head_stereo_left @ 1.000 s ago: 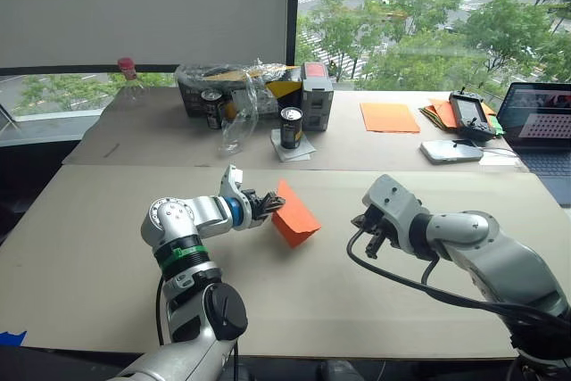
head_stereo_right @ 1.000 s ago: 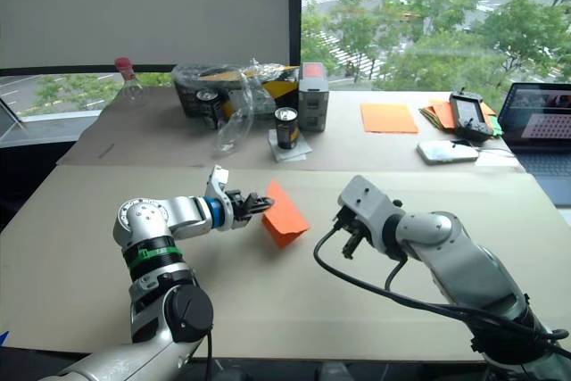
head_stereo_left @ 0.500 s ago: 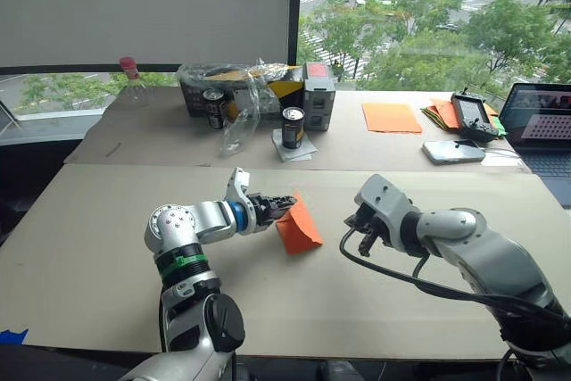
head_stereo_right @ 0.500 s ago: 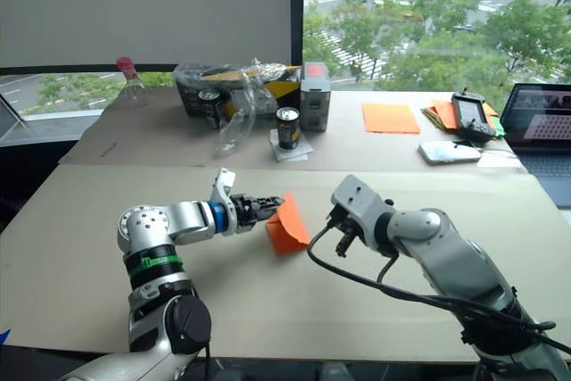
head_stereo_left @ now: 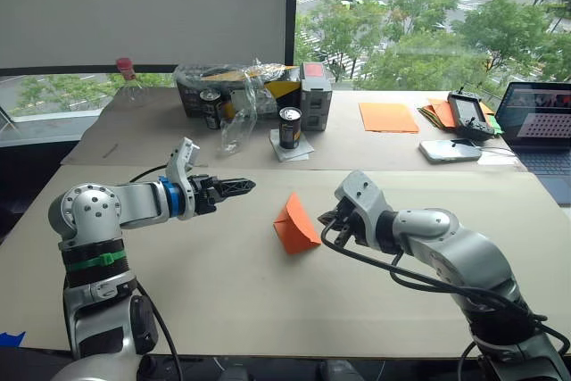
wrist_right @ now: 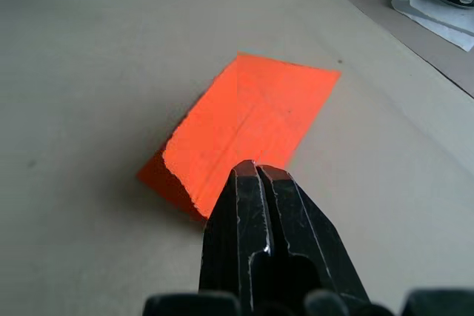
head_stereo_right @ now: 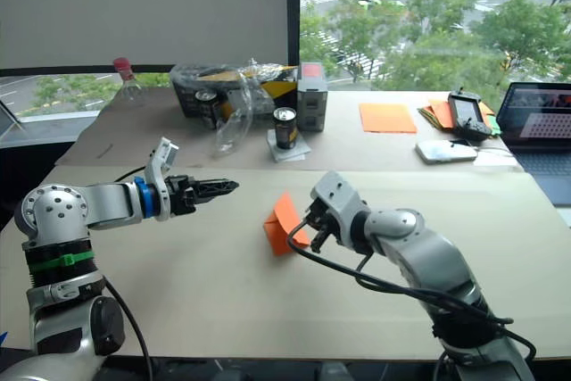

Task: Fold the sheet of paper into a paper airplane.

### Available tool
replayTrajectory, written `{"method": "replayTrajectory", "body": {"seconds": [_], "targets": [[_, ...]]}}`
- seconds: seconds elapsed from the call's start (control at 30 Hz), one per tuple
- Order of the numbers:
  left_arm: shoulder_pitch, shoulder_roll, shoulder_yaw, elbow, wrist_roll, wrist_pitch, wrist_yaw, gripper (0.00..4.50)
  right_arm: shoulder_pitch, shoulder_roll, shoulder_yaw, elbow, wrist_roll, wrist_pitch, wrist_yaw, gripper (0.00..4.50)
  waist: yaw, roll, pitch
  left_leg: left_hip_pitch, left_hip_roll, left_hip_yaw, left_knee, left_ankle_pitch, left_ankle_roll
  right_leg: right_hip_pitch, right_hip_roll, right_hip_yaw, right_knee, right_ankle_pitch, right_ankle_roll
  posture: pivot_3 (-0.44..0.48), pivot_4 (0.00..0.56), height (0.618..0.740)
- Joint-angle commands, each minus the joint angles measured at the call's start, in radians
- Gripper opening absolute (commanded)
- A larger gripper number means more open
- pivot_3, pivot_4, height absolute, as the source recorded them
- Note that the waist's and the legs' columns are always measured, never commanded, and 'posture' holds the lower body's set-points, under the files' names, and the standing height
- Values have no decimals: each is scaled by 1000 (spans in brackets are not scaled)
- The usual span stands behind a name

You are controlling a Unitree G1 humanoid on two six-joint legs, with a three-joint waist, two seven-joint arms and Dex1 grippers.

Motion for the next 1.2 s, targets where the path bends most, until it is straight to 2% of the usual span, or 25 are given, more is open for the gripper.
{"method": "replayTrajectory", "body": {"seconds": [0.03,0.17,0.3,0.4,0.57,0.67,0.77,0.87,0.97,1.0,1.03,1.1,1.2], "targets": [[117,222,-365,-194,195,-271,-281,4500,-41,29,9,-15,5,31,-36,1552,-2,0,0,0,0,0,0,0,0,0,0,0,-2,0,-1,0,150,732],[204,285,-453,-240,286,-446,-383,4500,-90,157,6,32,-9,124,-146,2919,0,1,1,0,2,2,-2,1,-1,-1,1,0,-2,1,-2,0,150,732],[233,287,-499,-233,394,-553,-390,4500,-111,231,7,73,-25,194,-213,4335,4,0,1,-1,5,0,-2,1,-1,-2,4,-1,-1,2,-4,0,150,732],[232,272,-476,-237,328,-456,-430,4500,-134,244,34,117,-54,198,-252,4469,0,0,1,-2,4,1,-1,1,-1,-2,3,-1,-2,2,-4,0,150,732],[232,254,-463,-246,340,-470,-446,4500,-158,210,121,183,-121,154,-287,4469,-4,0,1,-2,4,1,-1,0,0,-2,4,-1,-1,2,-4,0,150,732],[232,255,-472,-230,384,-509,-442,4500,-160,225,124,181,-120,137,-282,3681,-5,0,1,-2,4,1,-1,0,0,-2,4,-1,-1,2,-4,0,150,732],[226,240,-472,-204,412,-541,-439,4500,-165,194,153,151,-121,115,-254,2651,-5,0,1,-1,4,1,-1,0,0,-2,4,-1,-1,2,-4,0,150,732],[222,226,-478,-189,441,-583,-443,4500,-177,123,217,130,-139,64,-207,1555,-4,0,1,-2,4,1,-1,0,0,-2,4,-1,-1,2,-4,0,150,732],[228,223,-502,-168,522,-665,-426,4500,-183,55,269,117,-158,-21,-146,489,-4,0,1,-2,4,1,-1,0,0,-2,4,-1,-2,2,-4,0,150,732],[237,216,-491,-160,527,-687,-428,4500,-182,12,292,117,-176,-90,-107,192,-4,0,1,-2,4,1,-1,0,0,-2,4,-1,-2,2,-4,0,150,732],[251,192,-458,-150,521,-751,-431,4500,-181,-46,322,119,-208,-191,-55,36,-3,0,1,-2,4,1,-1,0,0,-2,4,-1,-2,2,-4,0,150,732],[264,148,-402,-131,527,-849,-410,4500,-178,-161,377,132,-285,-429,51,36,-2,0,1,-2,4,1,-1,0,0,-2,3,-1,-2,2,-4,0,150,732],[222,79,-286,-114,388,-701,-399,4500,-155,-248,386,150,-341,-708,151,36,-1,-2,2,-2,3,2,-1,0,0,-2,2,-1,-3,2,-3,0,150,732]]}}
